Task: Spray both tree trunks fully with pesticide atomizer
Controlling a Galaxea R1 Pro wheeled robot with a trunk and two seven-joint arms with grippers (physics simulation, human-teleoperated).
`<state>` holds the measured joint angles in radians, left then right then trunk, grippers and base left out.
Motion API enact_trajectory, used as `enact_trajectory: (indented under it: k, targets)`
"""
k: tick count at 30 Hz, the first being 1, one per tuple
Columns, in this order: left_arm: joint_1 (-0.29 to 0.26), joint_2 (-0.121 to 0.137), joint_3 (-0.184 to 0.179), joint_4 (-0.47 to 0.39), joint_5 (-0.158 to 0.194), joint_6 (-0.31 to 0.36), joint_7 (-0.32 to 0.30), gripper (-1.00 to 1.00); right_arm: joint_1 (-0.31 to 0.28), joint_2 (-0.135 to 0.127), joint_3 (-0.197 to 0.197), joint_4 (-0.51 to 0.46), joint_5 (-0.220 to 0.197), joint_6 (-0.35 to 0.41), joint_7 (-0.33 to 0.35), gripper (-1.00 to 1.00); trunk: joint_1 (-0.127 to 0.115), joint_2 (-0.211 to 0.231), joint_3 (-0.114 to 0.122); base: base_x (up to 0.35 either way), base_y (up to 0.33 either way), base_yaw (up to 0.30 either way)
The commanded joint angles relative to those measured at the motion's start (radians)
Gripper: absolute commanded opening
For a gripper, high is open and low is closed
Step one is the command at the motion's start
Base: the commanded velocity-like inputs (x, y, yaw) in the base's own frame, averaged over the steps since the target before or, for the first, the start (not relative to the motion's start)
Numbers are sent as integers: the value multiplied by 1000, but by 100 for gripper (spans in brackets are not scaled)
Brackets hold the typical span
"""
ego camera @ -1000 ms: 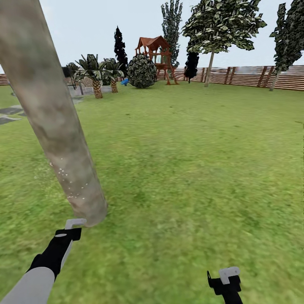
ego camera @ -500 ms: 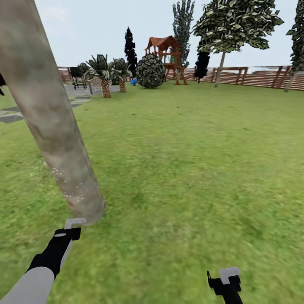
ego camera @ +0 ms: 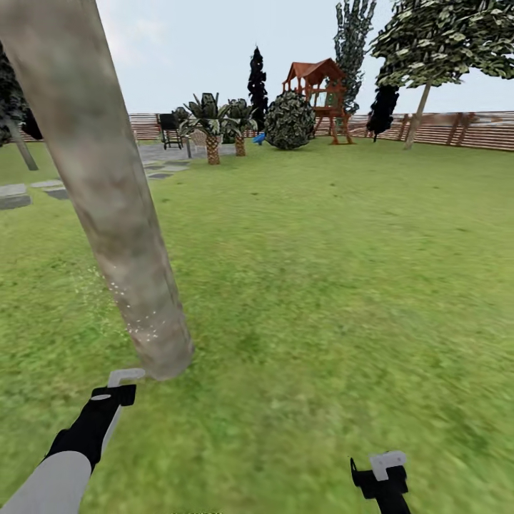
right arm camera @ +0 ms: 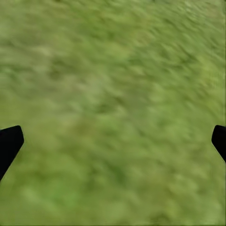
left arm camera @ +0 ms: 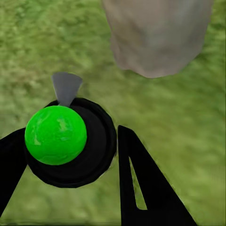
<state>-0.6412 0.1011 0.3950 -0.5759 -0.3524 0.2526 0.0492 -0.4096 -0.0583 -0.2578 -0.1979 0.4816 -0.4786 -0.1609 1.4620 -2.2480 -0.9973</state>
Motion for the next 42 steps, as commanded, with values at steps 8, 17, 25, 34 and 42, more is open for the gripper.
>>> enact_trajectory:
  k: [8,17,25,34,42]
  targets:
    - [0,-1,-4,1,-2,-1,1,-100,0,0,0,0,0,0,0,100,0,0,0,73,-98,75]
    - [0,-2,-5,1,-2,-1,1,-100,0,0,-1,0,0,0,0,100,0,0,0,144,-238,0]
    - [0,-1,-5,1,-1,-1,1,-100,0,0,-1,0,0,0,0,100,0,0,0,70,-262,0]
    - [0,-3,-5,1,0,-1,1,-100,0,0,0,0,0,0,0,100,0,0,0,1,-272,43]
    - [0,-3,-5,1,0,-1,1,-100,0,0,0,0,0,0,0,100,0,0,0,0,-272,271]
